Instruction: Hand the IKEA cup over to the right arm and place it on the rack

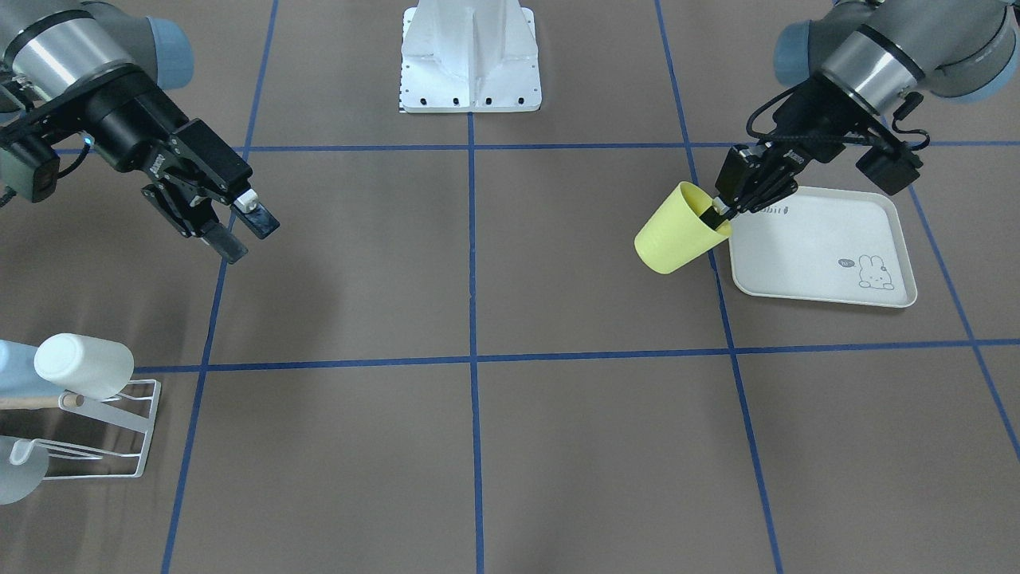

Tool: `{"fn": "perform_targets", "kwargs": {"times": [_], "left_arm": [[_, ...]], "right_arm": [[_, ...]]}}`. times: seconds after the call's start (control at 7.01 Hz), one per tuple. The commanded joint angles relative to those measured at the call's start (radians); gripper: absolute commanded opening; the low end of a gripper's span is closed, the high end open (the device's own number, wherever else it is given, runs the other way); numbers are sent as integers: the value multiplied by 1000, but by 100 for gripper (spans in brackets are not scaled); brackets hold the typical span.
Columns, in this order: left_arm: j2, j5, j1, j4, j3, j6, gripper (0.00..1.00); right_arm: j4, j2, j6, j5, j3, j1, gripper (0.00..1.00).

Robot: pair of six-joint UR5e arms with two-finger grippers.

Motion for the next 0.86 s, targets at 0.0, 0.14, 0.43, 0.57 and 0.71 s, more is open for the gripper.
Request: {"fn": "perform_targets", "kwargs": {"times": [0.0, 0.14, 0.43, 0.57, 0.71], "left_arm": [[-47, 57, 7, -279, 119, -260, 0], [-48, 152, 60, -322, 124, -330, 0], [-83, 371, 160, -435, 151, -485, 0], [-127, 427, 183, -515, 198, -604, 0], [-182, 512, 212, -621, 256, -761, 0]], "right_arm": [[13, 72, 132, -187, -3, -115, 100], [13, 107, 156, -303, -3, -189, 100], [13, 144, 156, -437, -5, -277, 100], [13, 150, 154, -448, -6, -288, 100], [13, 159, 154, -451, -14, -288, 100]]}}
